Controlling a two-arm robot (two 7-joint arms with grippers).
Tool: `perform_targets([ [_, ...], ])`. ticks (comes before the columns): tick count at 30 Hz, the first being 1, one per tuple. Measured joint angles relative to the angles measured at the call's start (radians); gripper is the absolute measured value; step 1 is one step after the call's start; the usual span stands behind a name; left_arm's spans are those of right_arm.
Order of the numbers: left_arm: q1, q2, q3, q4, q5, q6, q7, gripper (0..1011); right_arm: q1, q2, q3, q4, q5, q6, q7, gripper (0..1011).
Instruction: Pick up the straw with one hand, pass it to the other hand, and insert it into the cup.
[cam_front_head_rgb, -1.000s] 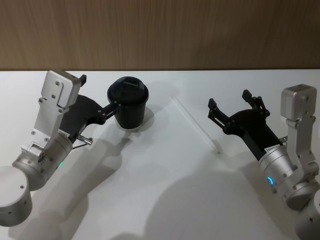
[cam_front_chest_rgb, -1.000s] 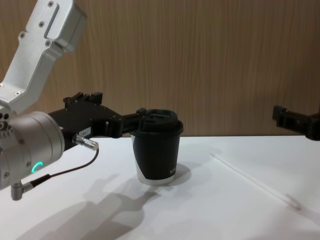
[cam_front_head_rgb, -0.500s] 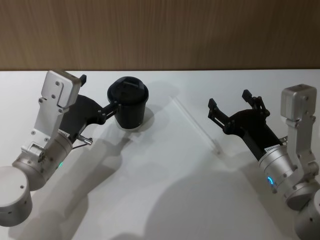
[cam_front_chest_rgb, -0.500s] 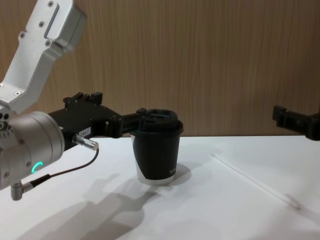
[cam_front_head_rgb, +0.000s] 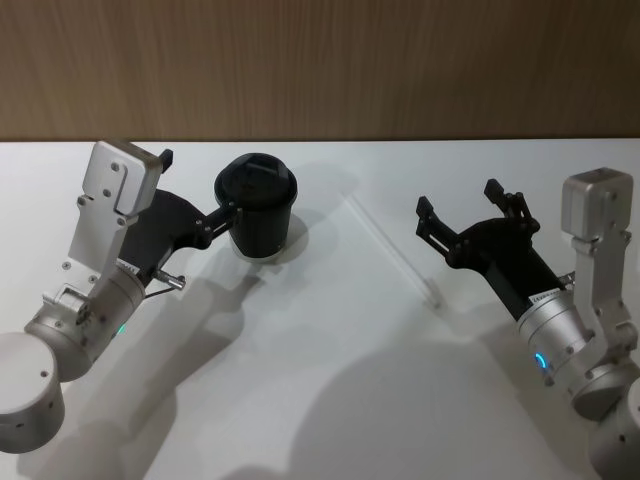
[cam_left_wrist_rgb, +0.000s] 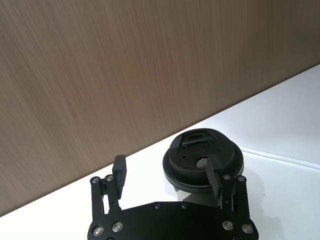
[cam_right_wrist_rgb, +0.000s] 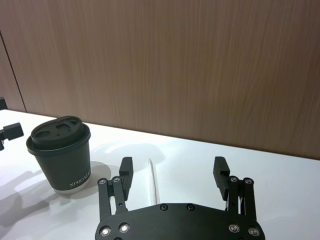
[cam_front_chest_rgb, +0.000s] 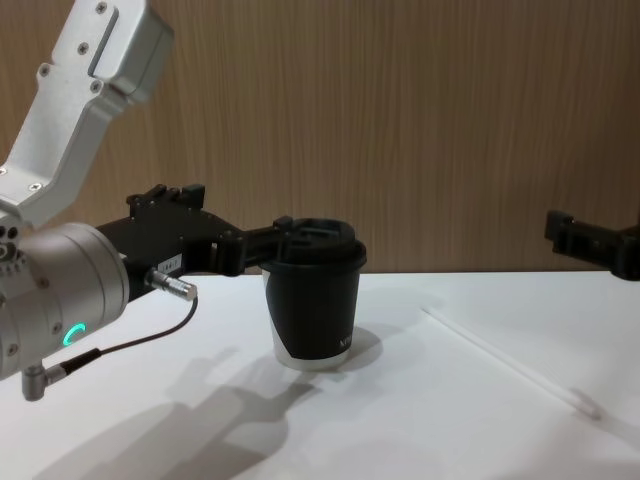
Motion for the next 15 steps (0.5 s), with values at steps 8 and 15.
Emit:
perform_targets([
  [8,0.000,0.000,0.000,0.000,0.000,0.000,0.000,1000,0.013,0.010,-0.005,0.003,-0.012,0.028,0.015,1001],
  [15,0.000,0.000,0.000,0.000,0.000,0.000,0.000,1000,0.023,0.023,-0.010,0.007,-0.020,0.072,0.032,1001],
])
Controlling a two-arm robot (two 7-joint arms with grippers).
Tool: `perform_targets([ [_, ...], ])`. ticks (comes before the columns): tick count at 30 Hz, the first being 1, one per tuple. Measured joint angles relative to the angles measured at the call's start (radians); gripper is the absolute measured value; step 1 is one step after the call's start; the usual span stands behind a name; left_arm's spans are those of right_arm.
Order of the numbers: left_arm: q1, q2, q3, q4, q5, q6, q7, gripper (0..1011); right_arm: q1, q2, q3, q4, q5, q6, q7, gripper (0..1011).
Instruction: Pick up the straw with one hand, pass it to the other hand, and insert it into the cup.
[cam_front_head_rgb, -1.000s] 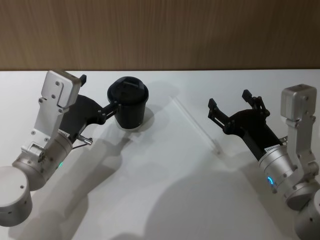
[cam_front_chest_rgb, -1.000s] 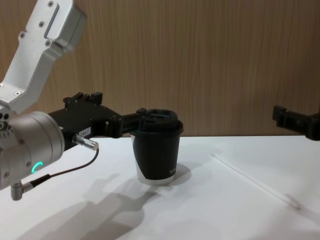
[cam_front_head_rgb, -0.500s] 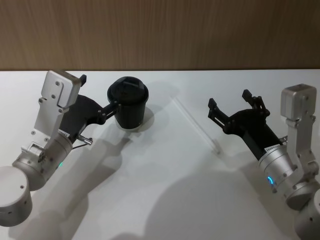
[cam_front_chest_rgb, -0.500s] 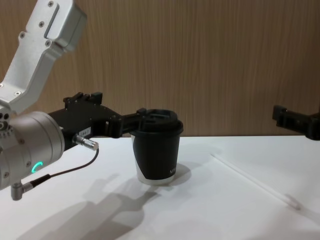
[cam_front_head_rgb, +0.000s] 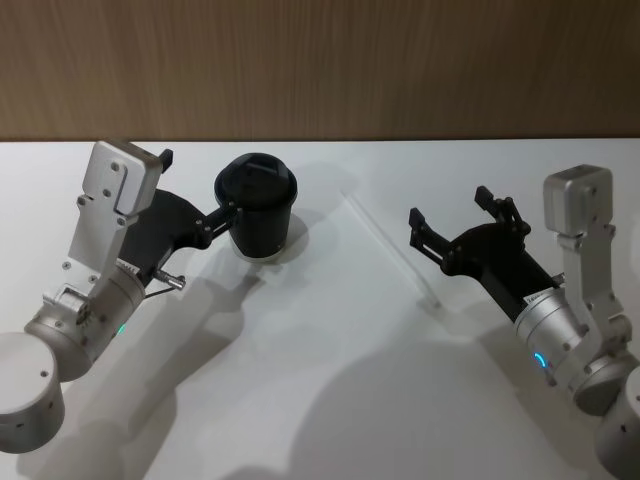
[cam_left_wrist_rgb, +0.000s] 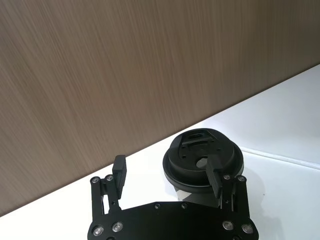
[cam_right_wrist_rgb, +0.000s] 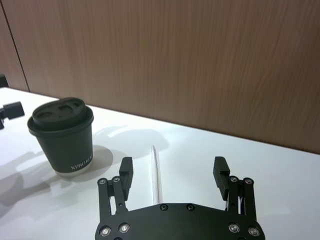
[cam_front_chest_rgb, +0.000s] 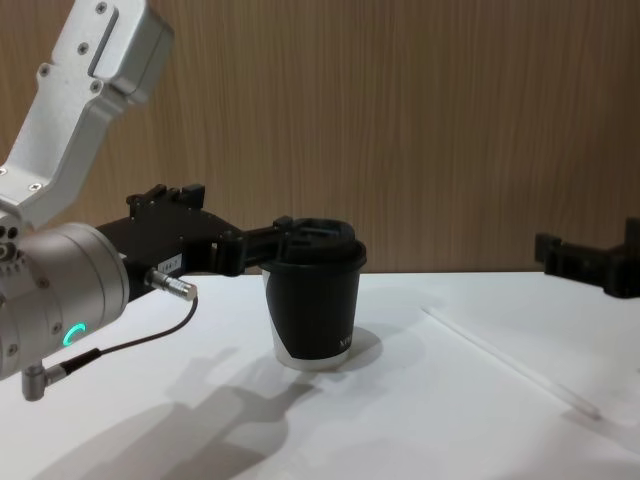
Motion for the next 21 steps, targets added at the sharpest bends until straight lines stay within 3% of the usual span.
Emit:
perform_targets([
  [21,0.000,0.000,0.000,0.000,0.000,0.000,0.000,1000,0.040,0.007,-0.009,0.061,-0.002,0.159,0.038,1001],
])
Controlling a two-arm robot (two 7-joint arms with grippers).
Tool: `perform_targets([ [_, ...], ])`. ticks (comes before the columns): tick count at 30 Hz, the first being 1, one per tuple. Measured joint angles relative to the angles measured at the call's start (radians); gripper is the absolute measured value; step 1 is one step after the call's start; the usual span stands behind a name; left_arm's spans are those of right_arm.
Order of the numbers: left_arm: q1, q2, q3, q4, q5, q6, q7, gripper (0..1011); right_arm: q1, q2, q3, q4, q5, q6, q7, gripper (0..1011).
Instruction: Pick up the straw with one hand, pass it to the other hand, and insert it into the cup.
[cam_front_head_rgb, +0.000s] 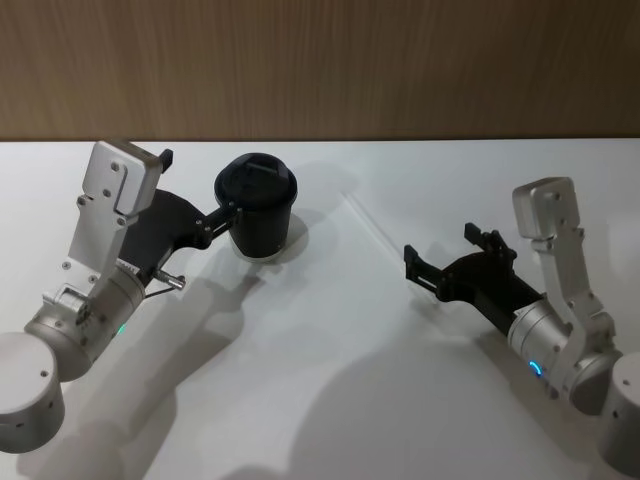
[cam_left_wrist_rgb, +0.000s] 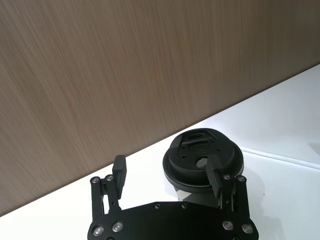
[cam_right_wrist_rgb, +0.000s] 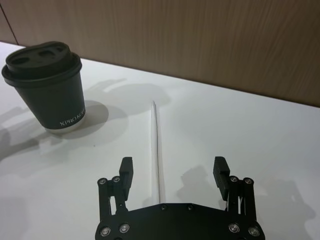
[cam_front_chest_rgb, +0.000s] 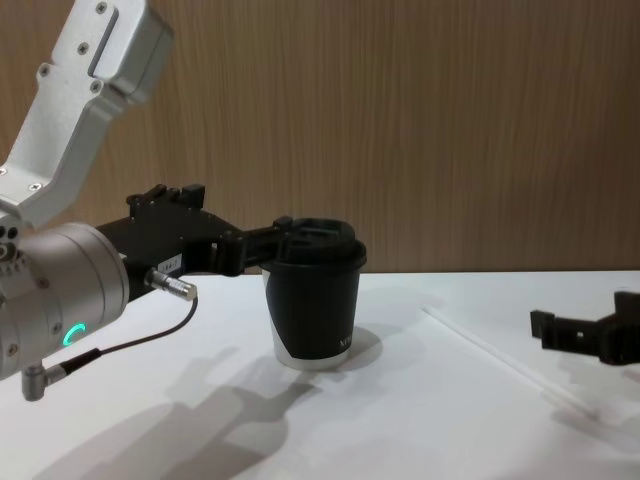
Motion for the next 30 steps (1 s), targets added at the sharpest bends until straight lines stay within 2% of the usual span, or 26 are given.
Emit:
perform_targets([
  [10,0.000,0.000,0.000,0.000,0.000,0.000,0.000,1000,0.025,0.008,-0.005,0.038,0.001,0.035,0.038,1001],
  [30,0.000,0.000,0.000,0.000,0.000,0.000,0.000,1000,0.067,0.028,-0.013,0.099,-0.011,0.053,0.109,1001],
])
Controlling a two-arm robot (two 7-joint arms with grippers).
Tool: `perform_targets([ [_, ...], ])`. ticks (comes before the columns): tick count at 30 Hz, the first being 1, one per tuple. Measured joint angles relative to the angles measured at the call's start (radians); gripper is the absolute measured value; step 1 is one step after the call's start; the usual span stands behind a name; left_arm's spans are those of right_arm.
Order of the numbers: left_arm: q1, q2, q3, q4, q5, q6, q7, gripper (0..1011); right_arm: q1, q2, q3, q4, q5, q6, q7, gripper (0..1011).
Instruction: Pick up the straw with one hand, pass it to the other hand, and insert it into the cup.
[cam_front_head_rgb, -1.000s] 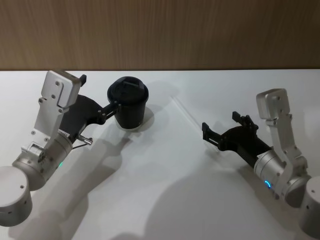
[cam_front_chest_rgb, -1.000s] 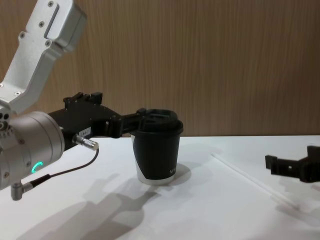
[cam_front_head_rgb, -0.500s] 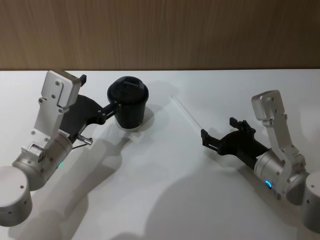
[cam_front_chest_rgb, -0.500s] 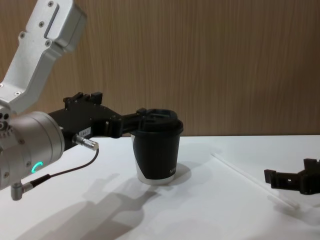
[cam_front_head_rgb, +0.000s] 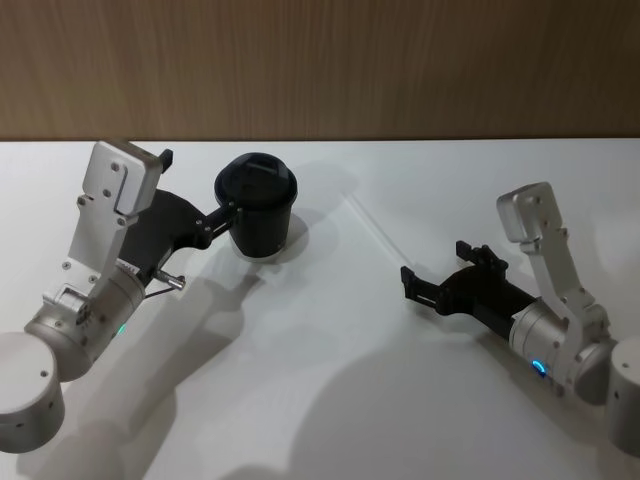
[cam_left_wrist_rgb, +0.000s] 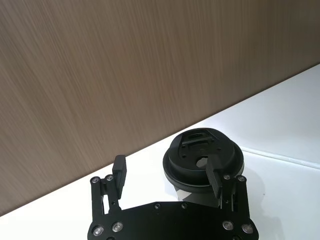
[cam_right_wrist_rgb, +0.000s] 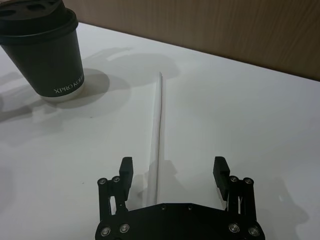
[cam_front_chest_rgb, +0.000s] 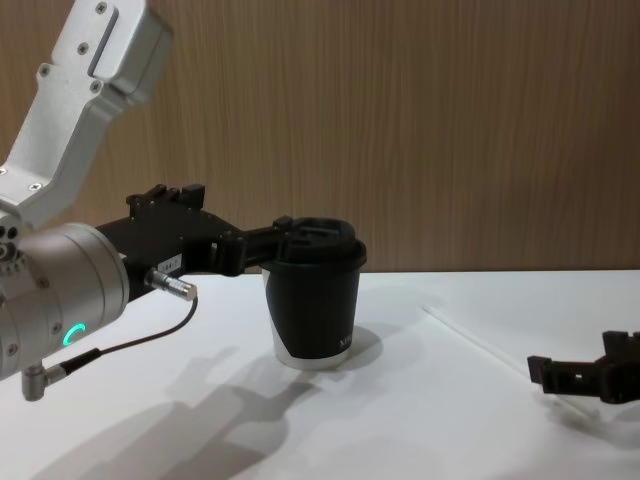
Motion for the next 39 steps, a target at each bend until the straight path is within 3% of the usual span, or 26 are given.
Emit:
perform_targets([
  [14,0.000,0.000,0.000,0.000,0.000,0.000,0.000,1000,0.026,-0.004,-0.015,0.036,-0.022,0.022,0.024,1000],
  [18,0.000,0.000,0.000,0.000,0.000,0.000,0.000,1000,0.031,-0.008,-0.016,0.041,-0.025,0.025,0.027,931],
  [28,0.000,0.000,0.000,0.000,0.000,0.000,0.000,1000,0.037,-0.017,-0.016,0.052,-0.034,0.032,0.031,654],
  [36,0.000,0.000,0.000,0.000,0.000,0.000,0.000,1000,0.039,-0.021,-0.016,0.055,-0.042,0.036,0.038,352],
  [39,0.000,0.000,0.000,0.000,0.000,0.000,0.000,1000,0.039,-0.021,-0.016,0.055,-0.046,0.037,0.041,307],
])
